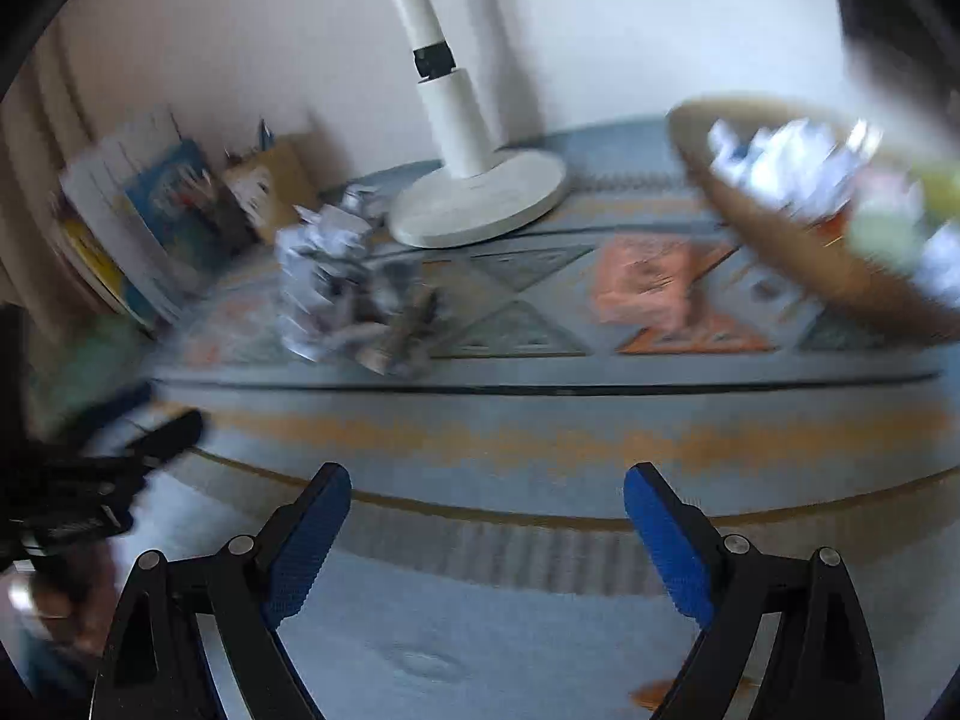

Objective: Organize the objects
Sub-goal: 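Grasp a paper ball with the left tool while the right grasps a small grey item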

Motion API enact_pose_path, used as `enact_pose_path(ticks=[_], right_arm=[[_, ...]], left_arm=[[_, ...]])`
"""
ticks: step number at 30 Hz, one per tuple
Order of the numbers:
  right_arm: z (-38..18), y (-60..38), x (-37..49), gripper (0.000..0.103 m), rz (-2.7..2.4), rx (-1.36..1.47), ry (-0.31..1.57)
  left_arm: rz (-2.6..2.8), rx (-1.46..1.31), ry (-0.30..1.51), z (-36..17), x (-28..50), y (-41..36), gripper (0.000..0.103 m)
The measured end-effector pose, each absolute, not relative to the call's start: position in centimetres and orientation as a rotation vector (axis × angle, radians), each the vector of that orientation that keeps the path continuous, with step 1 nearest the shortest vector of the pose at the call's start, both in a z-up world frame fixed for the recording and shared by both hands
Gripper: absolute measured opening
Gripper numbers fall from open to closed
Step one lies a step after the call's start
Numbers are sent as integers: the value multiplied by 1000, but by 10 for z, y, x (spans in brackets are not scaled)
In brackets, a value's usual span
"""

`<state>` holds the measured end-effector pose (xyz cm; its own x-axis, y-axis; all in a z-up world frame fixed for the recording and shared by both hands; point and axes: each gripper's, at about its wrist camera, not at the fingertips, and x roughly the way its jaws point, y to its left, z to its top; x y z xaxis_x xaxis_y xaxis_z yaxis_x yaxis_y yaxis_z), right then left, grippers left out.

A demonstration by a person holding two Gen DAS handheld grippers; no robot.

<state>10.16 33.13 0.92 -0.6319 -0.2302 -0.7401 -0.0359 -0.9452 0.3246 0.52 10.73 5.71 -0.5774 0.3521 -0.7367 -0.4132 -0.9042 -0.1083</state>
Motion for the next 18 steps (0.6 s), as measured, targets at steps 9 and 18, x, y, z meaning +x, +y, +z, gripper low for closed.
enact_pose_path(ticks=[9, 18], right_arm=[[18, 291, 26, 50, -2630, 1394, -384], [-1, 279, -10, 38, -2630, 1353, -421]], left_arm=[[2230, -1227, -97, 27, -76, 126, 79], [2102, -1252, -286, 15, -98, 118, 64]])
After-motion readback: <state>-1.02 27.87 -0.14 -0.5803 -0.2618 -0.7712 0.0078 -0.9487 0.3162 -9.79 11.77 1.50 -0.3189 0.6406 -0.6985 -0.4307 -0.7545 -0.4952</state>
